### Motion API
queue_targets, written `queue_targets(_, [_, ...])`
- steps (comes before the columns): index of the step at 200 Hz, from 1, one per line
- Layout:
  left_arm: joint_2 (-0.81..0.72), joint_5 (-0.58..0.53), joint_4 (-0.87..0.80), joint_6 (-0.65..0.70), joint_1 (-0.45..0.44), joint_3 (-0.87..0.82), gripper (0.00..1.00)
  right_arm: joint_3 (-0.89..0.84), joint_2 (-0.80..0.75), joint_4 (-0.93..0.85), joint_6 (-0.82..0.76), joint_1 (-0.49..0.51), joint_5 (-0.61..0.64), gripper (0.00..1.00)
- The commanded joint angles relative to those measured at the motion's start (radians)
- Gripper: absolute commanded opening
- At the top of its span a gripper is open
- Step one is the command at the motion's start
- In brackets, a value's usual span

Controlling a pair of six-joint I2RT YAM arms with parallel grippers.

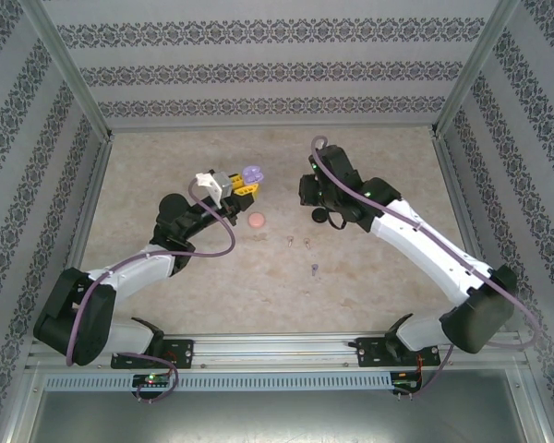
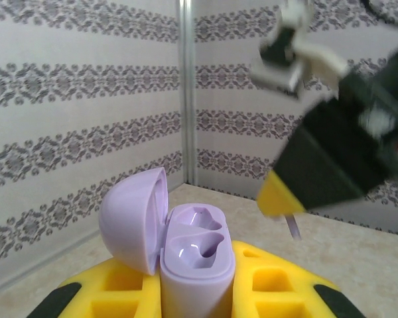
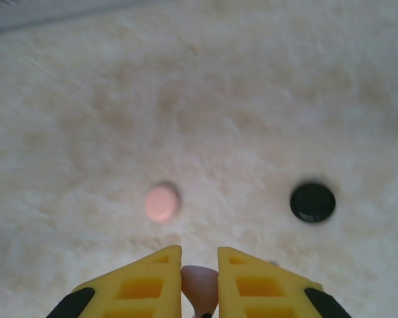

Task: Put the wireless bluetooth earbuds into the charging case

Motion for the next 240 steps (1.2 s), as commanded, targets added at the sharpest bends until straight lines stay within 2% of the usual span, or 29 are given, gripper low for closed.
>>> queue_targets(1, [0.029,0.056,-0.056,0.093,-0.029,0.052,0.00,0.045,-0.045,0.067,-0.148,-0.001,-0.040,0.17])
queue_targets(47, [0.079,0.105,-0.090,0.146,-0.073,0.101,0.00,-0.024,-0.128,0.218,-0.314,0.037,-0.137,0.18])
queue_targets(92, [0.079,0.165,-0.213,0.239,-0.113,0.155,0.00,-0.078,-0.174,0.247,-0.420,0.072,-0.185,0.18])
queue_targets(161, [0.086,0.171,-0.209,0.222,-0.125,0.172,0.00,-0.154,-0.205,0.300,-0.396,0.096,-0.204,0.18])
queue_targets(240, [0.109,0.188,-0.158,0.164,-0.131,0.181,0.00,-0.149,-0.163,0.340,-0.383,0.101,-0.191,0.18])
